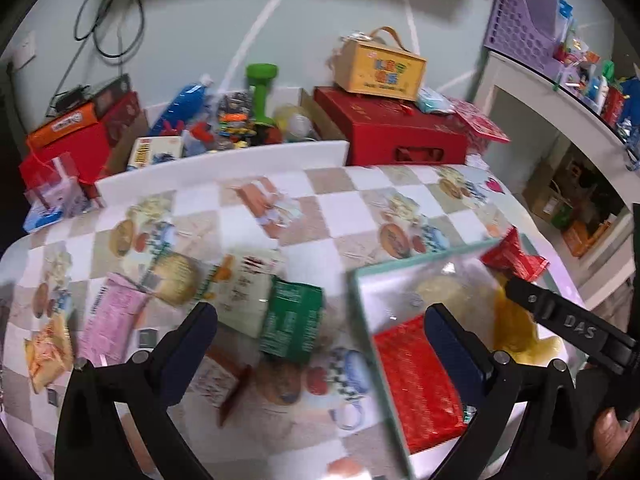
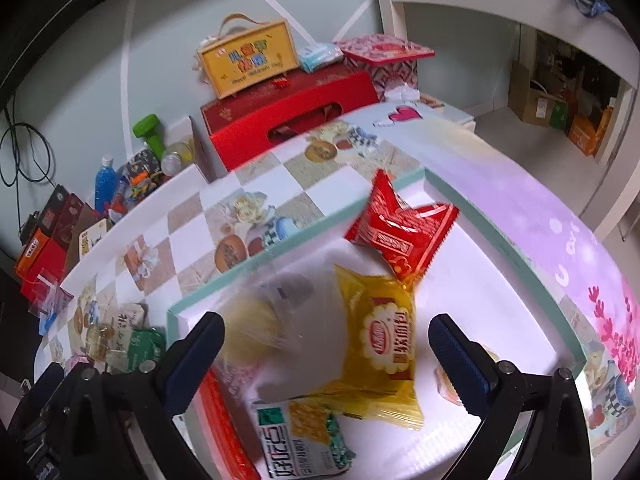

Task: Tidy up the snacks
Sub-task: 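Lift both grippers away from the tray back toward the snack pile, then reach the left gripper to the yellow-orange chip bag while the right closes on the brown-white biscuit bag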

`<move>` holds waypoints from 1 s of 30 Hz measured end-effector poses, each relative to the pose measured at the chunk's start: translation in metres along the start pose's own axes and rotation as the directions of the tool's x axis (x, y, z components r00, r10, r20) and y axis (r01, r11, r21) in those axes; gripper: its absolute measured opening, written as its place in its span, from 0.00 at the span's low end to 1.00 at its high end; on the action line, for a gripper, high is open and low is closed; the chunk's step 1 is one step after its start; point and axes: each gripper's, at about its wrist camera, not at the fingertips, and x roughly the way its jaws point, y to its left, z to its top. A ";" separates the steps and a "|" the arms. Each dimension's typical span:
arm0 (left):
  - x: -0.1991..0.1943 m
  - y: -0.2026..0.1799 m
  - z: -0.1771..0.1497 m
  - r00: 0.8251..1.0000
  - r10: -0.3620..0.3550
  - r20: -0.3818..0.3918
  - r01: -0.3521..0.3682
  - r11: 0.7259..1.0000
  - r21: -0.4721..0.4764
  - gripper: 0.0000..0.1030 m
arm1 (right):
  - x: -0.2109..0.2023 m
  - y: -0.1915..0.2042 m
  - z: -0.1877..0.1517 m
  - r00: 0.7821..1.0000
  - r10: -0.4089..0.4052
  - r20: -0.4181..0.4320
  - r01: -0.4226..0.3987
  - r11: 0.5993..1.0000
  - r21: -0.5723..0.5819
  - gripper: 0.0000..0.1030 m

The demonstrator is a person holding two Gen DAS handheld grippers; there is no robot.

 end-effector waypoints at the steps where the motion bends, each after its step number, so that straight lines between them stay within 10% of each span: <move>1: -0.001 0.005 0.001 1.000 -0.001 0.000 0.001 1.000 -0.007 1.00 | -0.002 0.003 0.001 1.000 0.003 0.006 -0.003 1.000 -0.005 1.00; 30: -0.021 0.200 -0.023 0.950 0.293 -0.106 -0.307 0.940 -0.148 1.00 | -0.013 0.165 -0.021 0.976 0.213 -0.043 -0.217 0.934 -0.285 1.00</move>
